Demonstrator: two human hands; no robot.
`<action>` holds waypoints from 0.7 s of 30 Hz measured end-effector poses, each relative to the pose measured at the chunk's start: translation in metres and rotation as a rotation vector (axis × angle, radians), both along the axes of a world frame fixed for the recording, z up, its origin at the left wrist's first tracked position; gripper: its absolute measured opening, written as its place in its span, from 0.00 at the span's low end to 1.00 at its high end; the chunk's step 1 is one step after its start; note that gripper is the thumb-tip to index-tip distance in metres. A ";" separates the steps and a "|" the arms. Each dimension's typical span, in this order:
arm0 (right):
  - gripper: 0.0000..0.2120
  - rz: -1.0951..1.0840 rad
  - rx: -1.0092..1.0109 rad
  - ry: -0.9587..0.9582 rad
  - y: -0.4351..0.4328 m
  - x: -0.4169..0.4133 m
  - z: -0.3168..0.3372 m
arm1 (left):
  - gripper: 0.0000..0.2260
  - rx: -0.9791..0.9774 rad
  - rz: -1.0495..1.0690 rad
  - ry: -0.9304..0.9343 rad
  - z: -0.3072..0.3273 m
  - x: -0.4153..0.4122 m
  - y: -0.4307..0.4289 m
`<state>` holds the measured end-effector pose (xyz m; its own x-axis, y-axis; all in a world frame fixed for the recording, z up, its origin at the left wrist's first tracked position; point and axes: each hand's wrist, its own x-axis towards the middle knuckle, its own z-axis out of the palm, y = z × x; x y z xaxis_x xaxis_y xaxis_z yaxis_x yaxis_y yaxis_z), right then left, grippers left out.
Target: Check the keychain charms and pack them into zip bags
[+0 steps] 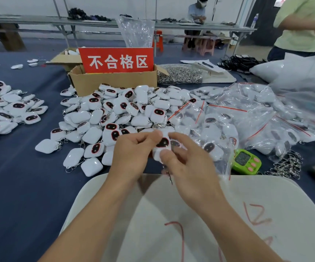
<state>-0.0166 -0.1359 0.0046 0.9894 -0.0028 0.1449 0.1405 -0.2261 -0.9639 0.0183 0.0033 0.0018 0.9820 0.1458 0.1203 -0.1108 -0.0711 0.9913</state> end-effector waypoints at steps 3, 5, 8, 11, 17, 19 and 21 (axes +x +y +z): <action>0.08 0.108 0.175 0.166 0.009 -0.002 0.002 | 0.16 0.040 -0.115 -0.008 -0.002 -0.002 0.000; 0.11 0.138 0.298 0.241 0.009 -0.003 0.002 | 0.15 0.133 -0.052 -0.030 -0.004 -0.002 0.000; 0.12 0.156 0.375 0.300 0.008 -0.002 0.001 | 0.05 0.187 0.031 -0.058 -0.004 -0.002 0.001; 0.11 0.109 0.521 0.358 0.006 0.002 0.002 | 0.05 0.025 -0.094 0.051 -0.003 -0.004 -0.003; 0.12 0.058 0.701 0.371 -0.007 0.008 0.006 | 0.13 -0.105 -0.274 0.129 0.004 -0.008 -0.012; 0.11 0.085 0.698 0.383 -0.010 0.010 0.006 | 0.13 -0.129 -0.270 0.139 0.005 -0.009 -0.013; 0.12 0.108 0.695 0.390 -0.012 0.011 0.005 | 0.13 -0.138 -0.261 0.140 0.006 -0.011 -0.014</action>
<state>-0.0058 -0.1478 0.0098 0.9684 0.1334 -0.2107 -0.2484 0.4391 -0.8634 0.0074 -0.0103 0.0079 0.9940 -0.1073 -0.0216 0.0301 0.0783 0.9965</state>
